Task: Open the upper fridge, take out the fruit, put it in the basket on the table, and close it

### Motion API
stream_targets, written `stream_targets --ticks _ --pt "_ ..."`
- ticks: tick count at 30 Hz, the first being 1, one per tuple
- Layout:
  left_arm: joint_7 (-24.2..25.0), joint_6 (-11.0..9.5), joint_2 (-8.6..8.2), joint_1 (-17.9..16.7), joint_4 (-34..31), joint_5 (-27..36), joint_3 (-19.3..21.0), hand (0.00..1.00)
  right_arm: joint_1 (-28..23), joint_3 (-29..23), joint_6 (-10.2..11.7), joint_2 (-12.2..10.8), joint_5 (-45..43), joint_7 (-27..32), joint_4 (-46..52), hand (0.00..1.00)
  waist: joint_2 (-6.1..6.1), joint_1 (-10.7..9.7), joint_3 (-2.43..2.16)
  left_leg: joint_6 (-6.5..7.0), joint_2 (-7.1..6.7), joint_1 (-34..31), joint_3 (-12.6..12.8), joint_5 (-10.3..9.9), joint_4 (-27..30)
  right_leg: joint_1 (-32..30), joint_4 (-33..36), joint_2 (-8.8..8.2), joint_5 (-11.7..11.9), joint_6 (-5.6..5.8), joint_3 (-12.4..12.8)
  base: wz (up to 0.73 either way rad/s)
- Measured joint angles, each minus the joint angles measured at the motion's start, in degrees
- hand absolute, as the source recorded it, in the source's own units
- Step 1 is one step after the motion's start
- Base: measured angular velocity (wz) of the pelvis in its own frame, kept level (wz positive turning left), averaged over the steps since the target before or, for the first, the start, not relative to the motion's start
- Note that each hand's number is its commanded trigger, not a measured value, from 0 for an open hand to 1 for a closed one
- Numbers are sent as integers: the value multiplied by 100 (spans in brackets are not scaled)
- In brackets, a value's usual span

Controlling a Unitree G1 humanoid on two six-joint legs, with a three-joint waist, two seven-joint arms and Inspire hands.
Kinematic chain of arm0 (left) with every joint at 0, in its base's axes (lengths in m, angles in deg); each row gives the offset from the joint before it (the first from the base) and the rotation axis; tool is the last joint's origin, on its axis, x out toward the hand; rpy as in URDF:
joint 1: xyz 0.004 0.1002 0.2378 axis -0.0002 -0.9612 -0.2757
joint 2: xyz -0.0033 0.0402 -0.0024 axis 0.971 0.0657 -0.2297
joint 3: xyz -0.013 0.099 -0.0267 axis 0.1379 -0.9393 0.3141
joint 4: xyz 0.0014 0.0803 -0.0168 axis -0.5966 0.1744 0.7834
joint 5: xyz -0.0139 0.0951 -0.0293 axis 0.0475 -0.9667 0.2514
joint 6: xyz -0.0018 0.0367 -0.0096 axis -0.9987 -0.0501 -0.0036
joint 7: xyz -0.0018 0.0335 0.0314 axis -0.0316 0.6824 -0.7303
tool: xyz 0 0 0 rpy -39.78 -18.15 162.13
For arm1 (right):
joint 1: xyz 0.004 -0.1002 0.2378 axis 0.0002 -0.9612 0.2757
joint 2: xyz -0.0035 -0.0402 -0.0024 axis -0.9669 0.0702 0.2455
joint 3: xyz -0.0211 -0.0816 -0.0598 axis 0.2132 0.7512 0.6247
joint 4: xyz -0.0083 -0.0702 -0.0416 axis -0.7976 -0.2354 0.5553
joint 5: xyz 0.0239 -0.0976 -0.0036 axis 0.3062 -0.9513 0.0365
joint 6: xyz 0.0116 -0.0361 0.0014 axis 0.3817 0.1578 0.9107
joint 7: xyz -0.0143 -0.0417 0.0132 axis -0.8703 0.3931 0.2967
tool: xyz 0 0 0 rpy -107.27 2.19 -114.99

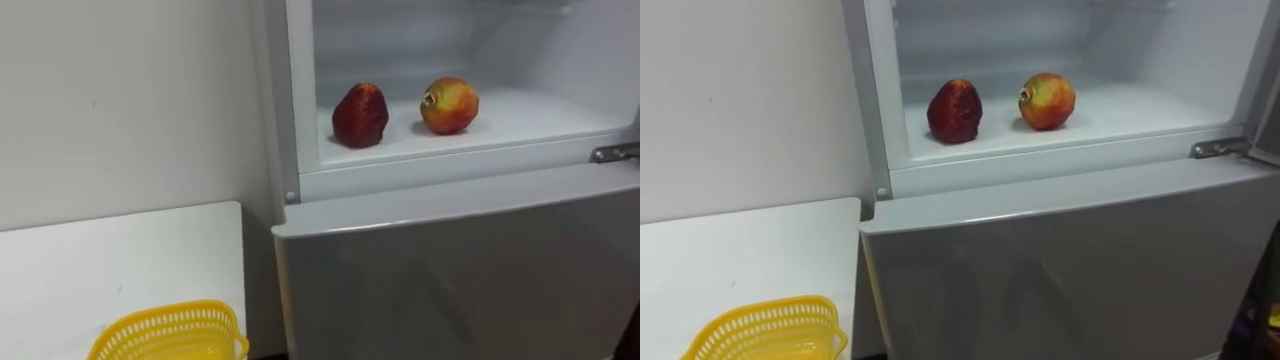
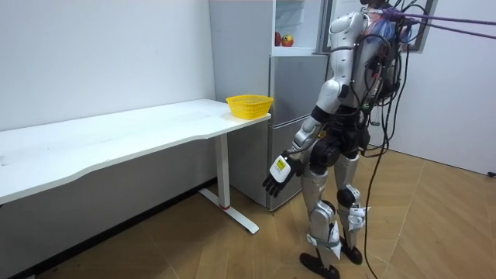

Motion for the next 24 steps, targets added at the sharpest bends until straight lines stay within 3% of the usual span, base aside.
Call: stream_targets --ticks 3,7,13,15,20,24 --pt "-2 -119 16 -28 62 -1 0 0 0 -22 206 4 -111 255 786 0 12 -21 -13 -7 17 -2 58 3 -51 -48 -13 23 25 -5 45 -15" --pt "-20 -174 24 -23 159 124 -52 0 1 -11 301 4 -108 496 1746 0 5 5 -5 -13 19 27 87 7 -69 -55 -14 27 32 -5 69 -5" --pt "-28 -495 57 70 617 118 -55 0 192 -12 591 46 -455 914 3107 0 88 60 3 -14 31 -7 129 7 -94 -66 -3 36 33 -7 30 -2" --pt "-31 -503 142 85 857 115 -203 0 479 6 790 100 -610 1085 3369 0 92 53 13 -18 36 10 129 7 -93 -46 -15 41 36 -11 23 0" --pt "-29 -482 290 -29 943 72 -649 0 720 152 910 176 -751 1251 3571 0 56 134 30 -20 44 -3 103 7 -94 -61 -15 44 37 -14 21 0" --pt "81 -384 288 -15 1002 43 -793 0 829 412 916 177 -727 1285 3617 0 2 218 25 -21 41 -9 95 7 -92 -76 -12 43 38 -14 22 0"
